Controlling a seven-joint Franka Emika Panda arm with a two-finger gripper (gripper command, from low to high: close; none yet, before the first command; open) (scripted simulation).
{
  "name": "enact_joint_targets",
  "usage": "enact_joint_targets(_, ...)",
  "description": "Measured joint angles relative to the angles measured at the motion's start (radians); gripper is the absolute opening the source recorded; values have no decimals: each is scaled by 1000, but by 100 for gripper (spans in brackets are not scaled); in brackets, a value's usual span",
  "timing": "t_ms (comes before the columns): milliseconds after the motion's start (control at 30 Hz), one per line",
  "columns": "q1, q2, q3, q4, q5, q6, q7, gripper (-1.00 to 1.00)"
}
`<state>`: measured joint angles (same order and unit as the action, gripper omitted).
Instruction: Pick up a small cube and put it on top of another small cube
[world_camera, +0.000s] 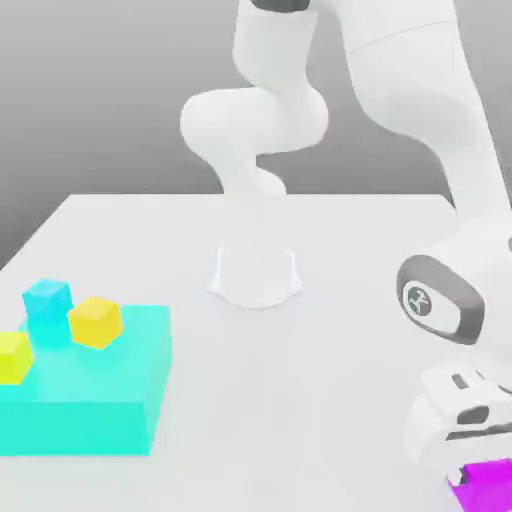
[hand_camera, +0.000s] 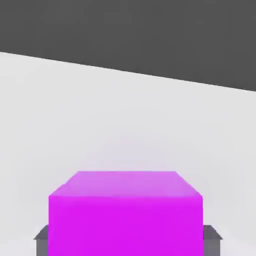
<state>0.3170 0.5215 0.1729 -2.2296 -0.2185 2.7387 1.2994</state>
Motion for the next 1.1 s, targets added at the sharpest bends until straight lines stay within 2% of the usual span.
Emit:
enact_joint_targets(100,-6,-25,9,-6,9,-21,-7,-100)
enact_joint_targets(200,-28,-124,38,-27,49,-97,-36,-100)
enact_joint_targets(267,-75,-196,18,-60,54,-133,-91,-100)
enact_joint_targets(467,-237,-409,-101,-180,51,-215,-294,-100)
enact_joint_targets(600,-407,-562,-193,-267,48,-273,-449,-100)
enact_joint_targets(967,-633,-943,-468,-500,28,-417,-846,-100)
enact_joint_targets(1100,-658,-910,-521,-559,30,-328,-906,-100)
